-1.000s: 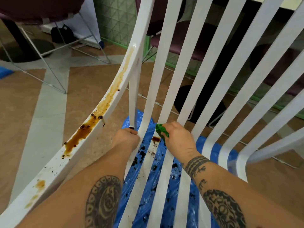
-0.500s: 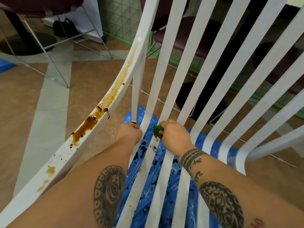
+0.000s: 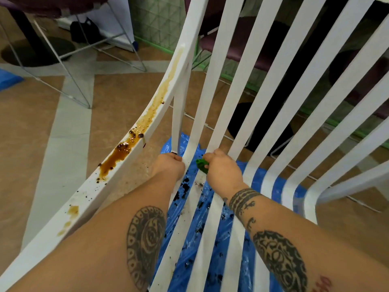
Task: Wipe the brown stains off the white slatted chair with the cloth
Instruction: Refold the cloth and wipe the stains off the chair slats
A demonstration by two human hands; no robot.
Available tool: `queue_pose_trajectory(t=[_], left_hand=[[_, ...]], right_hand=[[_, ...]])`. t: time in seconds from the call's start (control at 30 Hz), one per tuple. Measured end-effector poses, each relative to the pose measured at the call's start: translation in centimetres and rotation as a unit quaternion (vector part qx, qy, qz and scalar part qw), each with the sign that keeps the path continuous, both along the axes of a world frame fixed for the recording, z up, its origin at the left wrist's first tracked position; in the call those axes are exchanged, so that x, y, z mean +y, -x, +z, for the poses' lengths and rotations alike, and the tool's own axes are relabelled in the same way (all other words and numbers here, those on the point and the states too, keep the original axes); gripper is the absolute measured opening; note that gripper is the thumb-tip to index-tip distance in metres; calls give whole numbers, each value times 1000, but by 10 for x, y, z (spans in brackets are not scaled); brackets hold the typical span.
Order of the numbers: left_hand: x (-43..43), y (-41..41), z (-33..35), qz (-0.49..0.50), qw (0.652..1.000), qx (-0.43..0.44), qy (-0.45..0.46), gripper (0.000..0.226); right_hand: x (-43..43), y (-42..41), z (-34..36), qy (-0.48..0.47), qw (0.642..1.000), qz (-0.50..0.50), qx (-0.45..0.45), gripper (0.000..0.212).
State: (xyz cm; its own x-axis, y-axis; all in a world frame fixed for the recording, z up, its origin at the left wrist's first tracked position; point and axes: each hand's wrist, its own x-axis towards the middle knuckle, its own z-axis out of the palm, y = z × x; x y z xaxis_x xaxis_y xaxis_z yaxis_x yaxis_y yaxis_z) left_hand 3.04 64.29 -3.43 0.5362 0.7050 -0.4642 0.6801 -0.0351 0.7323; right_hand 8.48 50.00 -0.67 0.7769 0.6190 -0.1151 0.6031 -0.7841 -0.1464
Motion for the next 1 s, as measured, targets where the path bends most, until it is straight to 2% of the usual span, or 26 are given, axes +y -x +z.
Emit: queue_pose_trajectory(t=[0.13, 0.2, 0.27, 0.3, 0.37, 0.5, 0.6, 0.73, 0.83, 0.9, 1.0], left_hand=[[-2, 2, 1, -3, 1000, 10, -3, 17], [-3, 3, 3, -2, 1000, 11, 3, 20], [-3, 3, 4, -1, 1000, 7, 10, 20], [-2, 3, 5, 1, 1000, 4, 9, 18], [-2, 3, 6, -1, 1000, -4, 6, 15], [-1, 3, 3, -6, 1000, -4, 10, 13], [-1, 5, 0, 0, 1000, -17, 19, 14], [-7, 10, 5, 2, 1000, -18, 20, 20], [-13, 16, 13, 22, 998, -56, 12, 29], [-19, 25, 18, 32, 997, -72, -17, 30], [-34, 47, 27, 44, 994, -102, -16, 25]], right_hand=[[-5, 3, 4, -4, 997, -1, 77, 28], [-4, 3, 17, 47, 991, 26, 126, 23], [-1, -1, 31, 97, 979, 56, 170, 30], [2, -3, 36, 99, 979, 60, 169, 33], [5, -8, 35, 39, 990, 31, 131, 30], [-6, 11, 7, -26, 996, -2, 82, 24], [-15, 27, 1, -45, 993, 0, 107, 26], [-19, 49, 11, -5, 985, 17, 173, 25], [-18, 49, 23, 20, 970, 17, 240, 25], [-16, 39, 24, -20, 971, -26, 235, 24], [-13, 36, 18, -80, 980, -79, 161, 20]])
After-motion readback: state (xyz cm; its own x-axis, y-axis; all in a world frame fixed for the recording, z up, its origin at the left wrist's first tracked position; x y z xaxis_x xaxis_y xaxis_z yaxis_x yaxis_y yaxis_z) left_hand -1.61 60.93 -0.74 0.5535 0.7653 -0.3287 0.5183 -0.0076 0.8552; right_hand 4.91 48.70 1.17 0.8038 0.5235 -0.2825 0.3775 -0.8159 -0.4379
